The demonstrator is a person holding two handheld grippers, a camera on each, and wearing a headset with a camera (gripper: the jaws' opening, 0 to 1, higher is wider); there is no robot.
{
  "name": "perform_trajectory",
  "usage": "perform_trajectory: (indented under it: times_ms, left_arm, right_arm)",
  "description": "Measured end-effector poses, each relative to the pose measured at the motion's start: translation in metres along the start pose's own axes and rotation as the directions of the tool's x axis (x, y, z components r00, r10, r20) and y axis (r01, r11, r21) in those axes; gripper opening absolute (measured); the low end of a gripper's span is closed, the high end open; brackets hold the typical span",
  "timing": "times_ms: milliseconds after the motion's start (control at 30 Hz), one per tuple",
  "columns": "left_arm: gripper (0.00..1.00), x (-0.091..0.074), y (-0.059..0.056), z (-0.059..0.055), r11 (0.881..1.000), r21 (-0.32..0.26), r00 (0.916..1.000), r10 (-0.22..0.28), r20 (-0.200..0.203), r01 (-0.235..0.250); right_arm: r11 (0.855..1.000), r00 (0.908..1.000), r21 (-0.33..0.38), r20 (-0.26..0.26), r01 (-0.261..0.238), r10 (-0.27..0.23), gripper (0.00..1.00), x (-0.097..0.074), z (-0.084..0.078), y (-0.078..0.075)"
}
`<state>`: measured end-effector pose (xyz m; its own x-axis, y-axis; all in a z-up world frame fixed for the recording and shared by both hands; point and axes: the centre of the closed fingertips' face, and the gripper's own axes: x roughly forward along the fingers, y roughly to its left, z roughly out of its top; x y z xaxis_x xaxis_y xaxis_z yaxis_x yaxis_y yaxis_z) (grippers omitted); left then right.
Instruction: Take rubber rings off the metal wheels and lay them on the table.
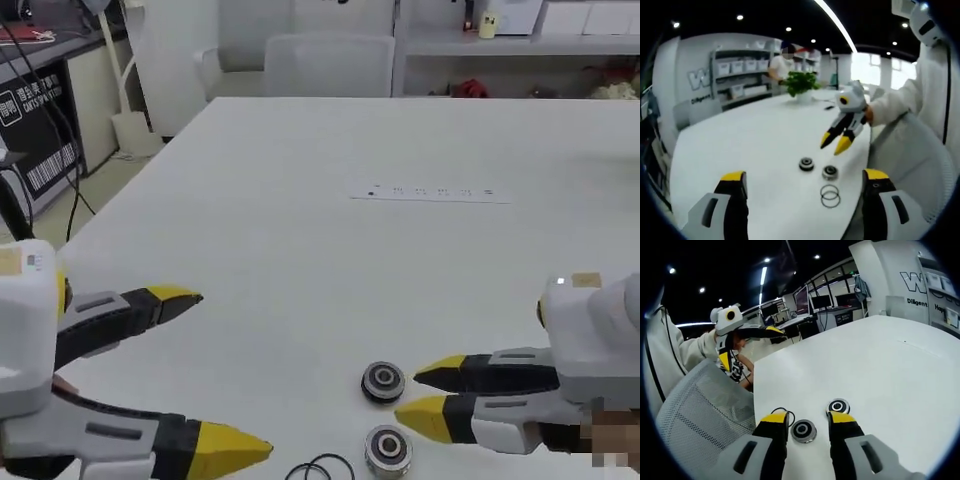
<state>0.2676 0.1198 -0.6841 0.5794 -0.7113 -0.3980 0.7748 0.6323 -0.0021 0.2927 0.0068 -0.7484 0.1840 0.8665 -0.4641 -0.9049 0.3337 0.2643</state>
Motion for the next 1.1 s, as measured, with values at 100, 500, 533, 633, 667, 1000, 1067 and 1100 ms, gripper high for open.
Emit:
perform_trajectory:
  times_ms: [100, 500, 533, 633, 667, 1000, 1067, 1100]
  left_arm:
    - [0.96, 0.009, 0.004, 0.003, 1.0, 0.005, 0.9999, -0.016, 0.004, 0.016]
    - [0.9, 0.038, 0.01, 0.007, 0.996, 0.048, 0.9971, -0.076, -0.001, 0.076]
    - [0.9, 0.041, 0.01, 0.005, 0.996, 0.05, 0.9968, -0.08, -0.003, 0.08]
    - [0.88, 0.05, 0.011, 0.002, 0.994, 0.048, 0.9955, -0.094, -0.005, 0.094]
    - [0.88, 0.053, 0.011, 0.002, 0.994, 0.046, 0.9951, -0.099, -0.005, 0.099]
    - [0.81, 0.077, 0.012, -0.005, 0.987, 0.064, 0.9893, -0.145, -0.015, 0.146]
    - [0.79, 0.082, 0.013, -0.004, 0.985, 0.073, 0.988, -0.154, -0.012, 0.155]
    - [0.78, 0.084, 0.013, -0.004, 0.985, 0.075, 0.9875, -0.157, -0.011, 0.158]
  right_arm:
    - [1.0, 1.0, 0.017, 0.002, 0.002, -0.002, 0.29, 0.001, -0.002, -0.003]
    - [0.998, 0.9998, 0.055, -0.006, 0.018, -0.018, 0.3, 0.001, -0.007, -0.015]
    - [0.998, 0.9998, 0.057, -0.01, 0.02, -0.02, 0.3, 0.002, -0.009, -0.018]
    - [0.998, 0.9997, 0.064, -0.017, 0.02, -0.019, 0.31, 0.002, -0.011, -0.02]
    - [0.998, 0.9997, 0.066, -0.019, 0.019, -0.018, 0.31, 0.002, -0.011, -0.021]
    - [0.998, 0.9988, 0.058, -0.045, 0.023, -0.02, 0.32, 0.004, -0.018, -0.032]
    - [0.998, 0.9989, 0.059, -0.042, 0.021, -0.019, 0.31, 0.005, -0.018, -0.034]
    - [0.998, 0.999, 0.054, -0.042, 0.019, -0.017, 0.32, 0.006, -0.017, -0.036]
